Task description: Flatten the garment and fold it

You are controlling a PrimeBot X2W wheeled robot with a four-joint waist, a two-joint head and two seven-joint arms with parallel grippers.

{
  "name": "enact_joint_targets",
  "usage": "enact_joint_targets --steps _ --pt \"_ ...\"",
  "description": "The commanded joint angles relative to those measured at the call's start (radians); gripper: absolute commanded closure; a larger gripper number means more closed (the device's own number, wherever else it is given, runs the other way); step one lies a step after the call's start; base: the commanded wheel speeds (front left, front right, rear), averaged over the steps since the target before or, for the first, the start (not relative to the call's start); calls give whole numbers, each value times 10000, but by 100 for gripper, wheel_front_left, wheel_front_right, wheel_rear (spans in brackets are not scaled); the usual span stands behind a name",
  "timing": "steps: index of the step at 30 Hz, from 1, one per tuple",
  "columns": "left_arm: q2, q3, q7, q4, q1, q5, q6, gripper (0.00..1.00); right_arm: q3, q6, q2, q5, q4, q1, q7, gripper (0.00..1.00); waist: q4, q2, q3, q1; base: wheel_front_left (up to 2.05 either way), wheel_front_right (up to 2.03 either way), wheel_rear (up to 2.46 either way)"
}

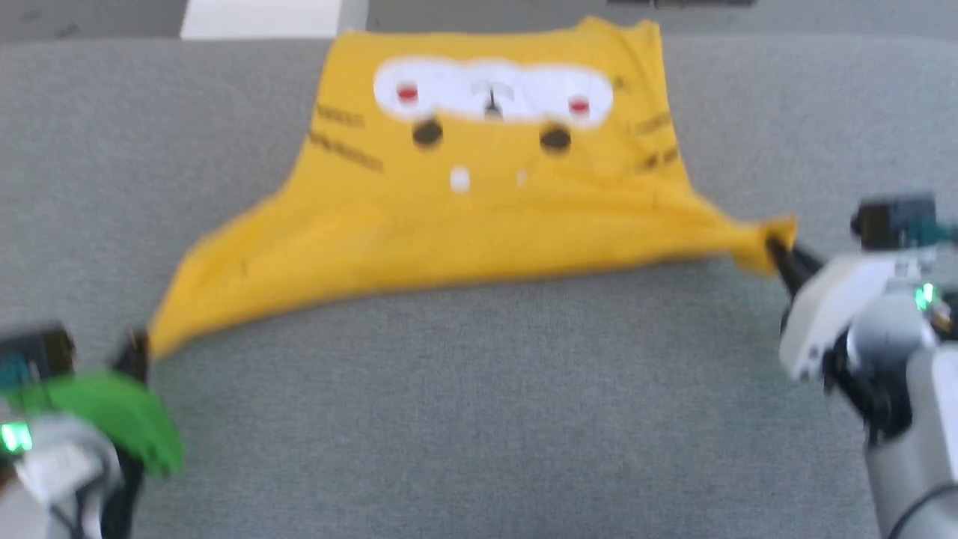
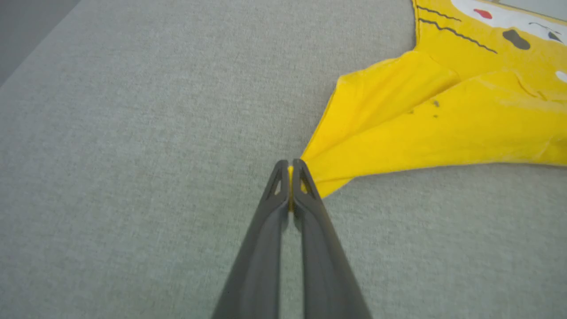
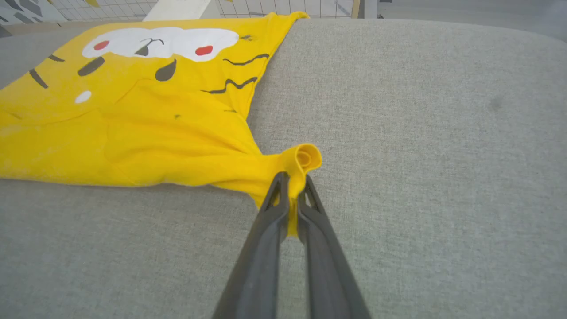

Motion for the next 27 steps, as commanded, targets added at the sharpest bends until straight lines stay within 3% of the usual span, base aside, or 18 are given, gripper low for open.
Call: enact_joint_targets --steps 1,10,14,19,23,24,25,26,27 --pt "-51 82 165 -242 578 -136 187 100 -244 -15 163 -103 -272 446 98 100 124 -1 -697 1 0 0 0" --pt "-746 165 930 -1595 3432 -781 1089 100 -1939 -15 1349 -720 -1894 3387 1542 100 495 -1 -1338 1 0 0 0" --pt "-960 63 1185 -1756 4173 -903 1361 100 -2569 -15 1516 -655 -2446 4390 2387 100 596 -1 -1424 1 0 0 0" --pt "-1095 -63 1400 -1817 4811 -888 1669 100 -2806 -15 1527 92 -2102 5154 2585 100 640 -1 -1431 1 0 0 0" --pt "-1350 -143 950 -1870 4720 -888 1547 100 -2628 -15 1529 332 -1420 5370 2418 100 703 -1 -1407 1 0 0 0" --pt "-1396 -169 848 -1860 4665 -880 1504 100 -2583 -15 1529 362 -1292 5369 2327 91 717 -1 -1410 1 0 0 0" --pt "-1445 -197 708 -1845 4584 -856 1453 100 -2498 -15 1529 380 -1161 5357 2197 69 736 -1 -1420 1 0 0 0" --pt "-1481 -216 610 -1825 4525 -840 1418 100 -2428 -15 1529 430 -1060 5351 2140 56 752 -1 -1429 1 0 0 0" --pt "-1524 -256 526 -1798 4457 -839 1362 100 -2338 -15 1529 495 -984 5339 2052 33 771 -1 -1445 1 0 0 0"
